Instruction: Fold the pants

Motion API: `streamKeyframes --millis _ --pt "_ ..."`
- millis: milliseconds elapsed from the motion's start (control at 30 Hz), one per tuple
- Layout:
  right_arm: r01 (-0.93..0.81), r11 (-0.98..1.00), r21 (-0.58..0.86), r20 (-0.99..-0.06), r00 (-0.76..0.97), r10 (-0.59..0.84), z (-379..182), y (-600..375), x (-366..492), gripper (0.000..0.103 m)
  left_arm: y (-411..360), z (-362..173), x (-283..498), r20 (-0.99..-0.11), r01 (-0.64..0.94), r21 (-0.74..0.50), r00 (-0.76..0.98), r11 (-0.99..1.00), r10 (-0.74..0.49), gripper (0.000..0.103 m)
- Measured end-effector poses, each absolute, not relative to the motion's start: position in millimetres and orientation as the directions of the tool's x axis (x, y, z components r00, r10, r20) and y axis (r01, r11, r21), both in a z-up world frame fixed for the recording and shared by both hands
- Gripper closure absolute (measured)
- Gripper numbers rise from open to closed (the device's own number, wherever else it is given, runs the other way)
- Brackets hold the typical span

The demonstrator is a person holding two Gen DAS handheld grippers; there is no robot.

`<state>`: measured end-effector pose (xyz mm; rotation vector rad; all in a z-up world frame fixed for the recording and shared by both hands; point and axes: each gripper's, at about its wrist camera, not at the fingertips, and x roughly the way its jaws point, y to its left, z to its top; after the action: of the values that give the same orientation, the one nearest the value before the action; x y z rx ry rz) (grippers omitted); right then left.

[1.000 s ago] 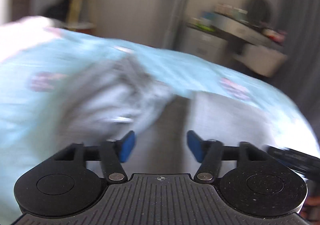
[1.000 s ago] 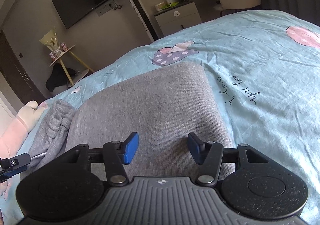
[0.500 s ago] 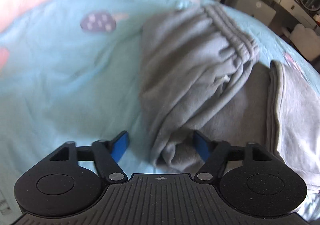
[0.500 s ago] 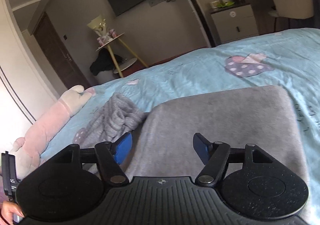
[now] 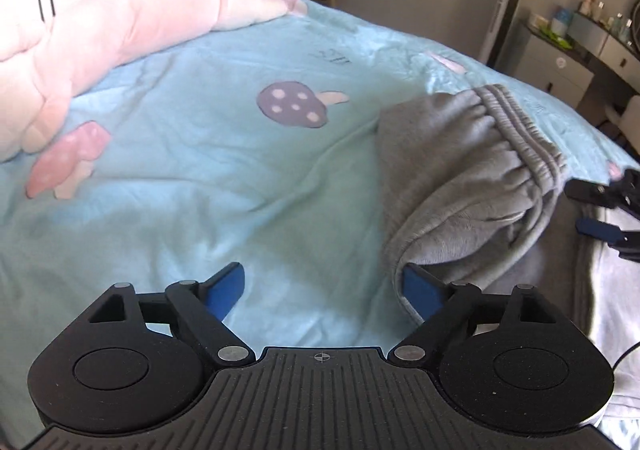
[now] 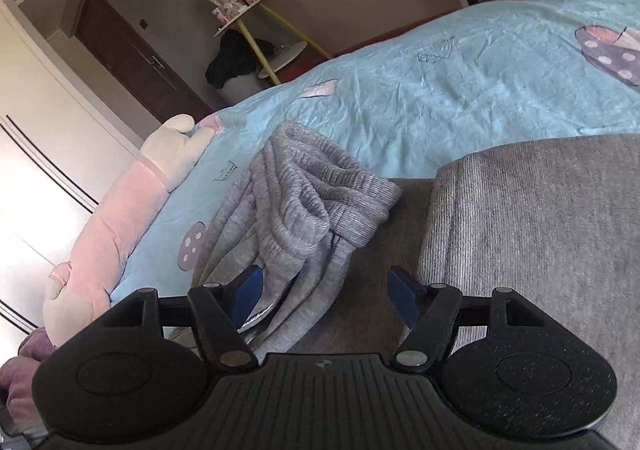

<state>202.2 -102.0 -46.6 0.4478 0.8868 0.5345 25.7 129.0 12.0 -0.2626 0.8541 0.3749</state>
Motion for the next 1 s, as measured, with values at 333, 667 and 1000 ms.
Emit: streamKeyframes --millis 333,667,1000 --pt "-0.243 0.741 0.626 -0.571 0.504 0.648 -63.3 -85.4 235.5 0.028 166.2 0.7 19.8 -0.747 -0.59 0.045 0.515 0.806 0.42 0.015" --pt "-0.248 0.71 0.659 -0.557 0.474 0.682 -70.3 -68.1 249.7 0.03 166.7 -15.9 22.2 -0.794 -0.599 0.034 0.47 0.8 0.386 0.015" --pt "-0.327 0.793 0.514 -0.52 0.617 0.591 -25.0 -48.3 202.3 0.074 160.2 -12.5 17.7 -0.807 -0.575 0.011 0.478 0.818 0.346 0.015"
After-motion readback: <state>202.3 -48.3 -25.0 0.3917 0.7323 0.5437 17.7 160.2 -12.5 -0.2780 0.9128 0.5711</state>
